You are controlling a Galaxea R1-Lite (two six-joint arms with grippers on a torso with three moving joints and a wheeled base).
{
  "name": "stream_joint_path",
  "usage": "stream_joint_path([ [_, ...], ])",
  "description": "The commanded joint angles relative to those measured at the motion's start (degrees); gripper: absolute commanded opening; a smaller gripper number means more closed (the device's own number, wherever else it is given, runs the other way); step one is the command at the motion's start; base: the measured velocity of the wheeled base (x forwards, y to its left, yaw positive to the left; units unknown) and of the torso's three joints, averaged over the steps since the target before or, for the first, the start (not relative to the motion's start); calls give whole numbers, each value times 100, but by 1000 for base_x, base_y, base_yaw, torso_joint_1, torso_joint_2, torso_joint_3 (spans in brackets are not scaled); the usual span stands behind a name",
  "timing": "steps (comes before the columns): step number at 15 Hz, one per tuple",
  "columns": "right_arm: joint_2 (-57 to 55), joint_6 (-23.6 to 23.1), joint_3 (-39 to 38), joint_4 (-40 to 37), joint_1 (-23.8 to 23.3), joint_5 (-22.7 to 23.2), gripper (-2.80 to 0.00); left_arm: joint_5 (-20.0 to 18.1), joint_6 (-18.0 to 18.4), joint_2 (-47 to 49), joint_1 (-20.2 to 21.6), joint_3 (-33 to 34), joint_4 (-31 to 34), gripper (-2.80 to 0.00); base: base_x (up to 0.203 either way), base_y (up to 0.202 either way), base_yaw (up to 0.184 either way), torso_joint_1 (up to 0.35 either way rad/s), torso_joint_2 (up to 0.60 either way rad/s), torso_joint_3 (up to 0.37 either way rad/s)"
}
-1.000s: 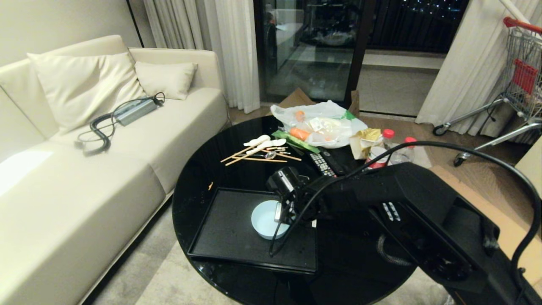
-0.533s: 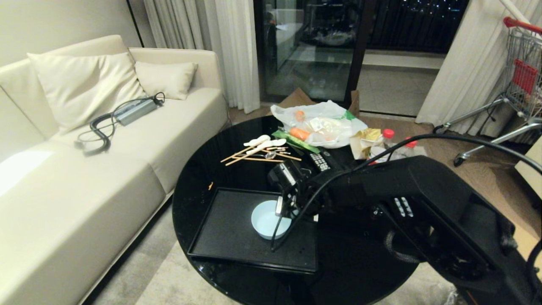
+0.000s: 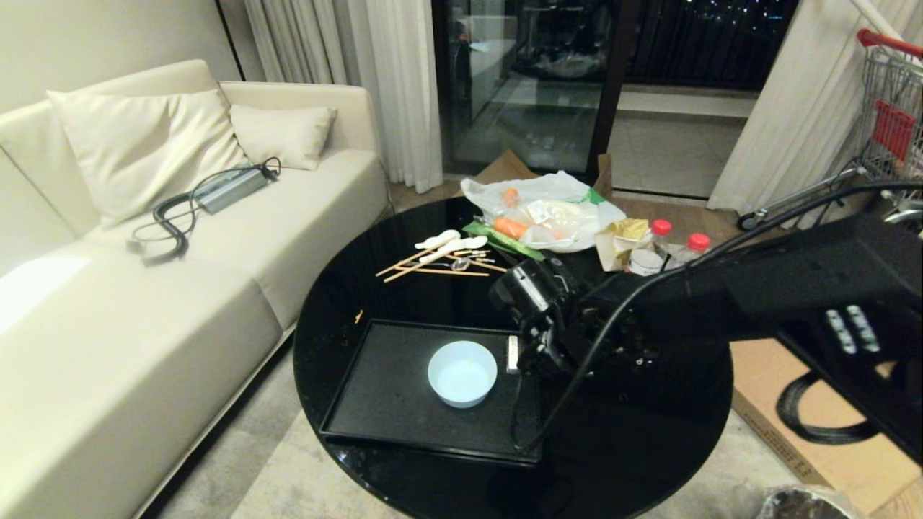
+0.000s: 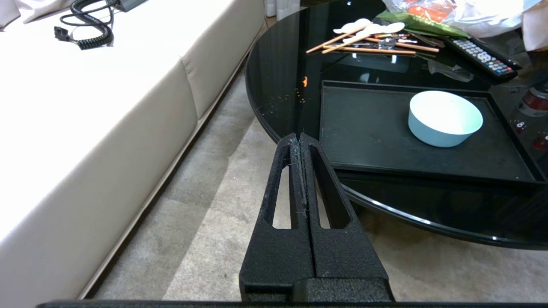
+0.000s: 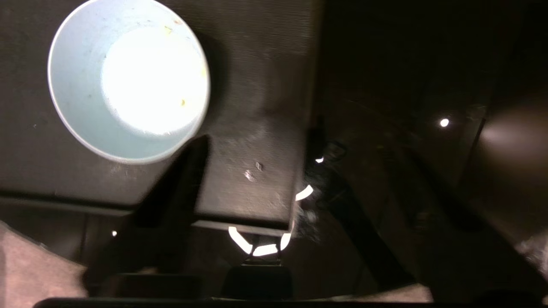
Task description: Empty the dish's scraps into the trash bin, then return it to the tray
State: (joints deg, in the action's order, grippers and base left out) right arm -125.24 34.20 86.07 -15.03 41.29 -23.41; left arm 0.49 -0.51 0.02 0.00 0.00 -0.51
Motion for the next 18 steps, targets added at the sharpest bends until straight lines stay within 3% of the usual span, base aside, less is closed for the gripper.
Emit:
stream_joint_path([
  [1, 970, -34, -760, 126, 2, -119, -280, 4, -2, -2, 0, 0, -2, -280, 0, 0, 0, 0, 0, 0],
  [5, 2009, -126, -1980, 486, 2, -572, -280, 4, -2, -2, 0, 0, -2, -280, 0, 0, 0, 0, 0, 0],
  [8, 2624, -307, -2912, 1427, -33, -710, -280, 4, -2, -2, 0, 0, -2, -280, 0, 0, 0, 0, 0, 0],
  [12, 3427, -1478, -4345, 3204, -340, -776, -280, 4, -2, -2, 0, 0, -2, -280, 0, 0, 0, 0, 0, 0],
  [15, 4257, -2323, -5606, 4131, -734, -760, -280, 4, -2, -2, 0, 0, -2, -280, 0, 0, 0, 0, 0, 0],
  [18, 5272, -2627, -6782, 4722, -1118, -741, -280, 4, -2, -2, 0, 0, -2, -280, 0, 0, 0, 0, 0, 0],
])
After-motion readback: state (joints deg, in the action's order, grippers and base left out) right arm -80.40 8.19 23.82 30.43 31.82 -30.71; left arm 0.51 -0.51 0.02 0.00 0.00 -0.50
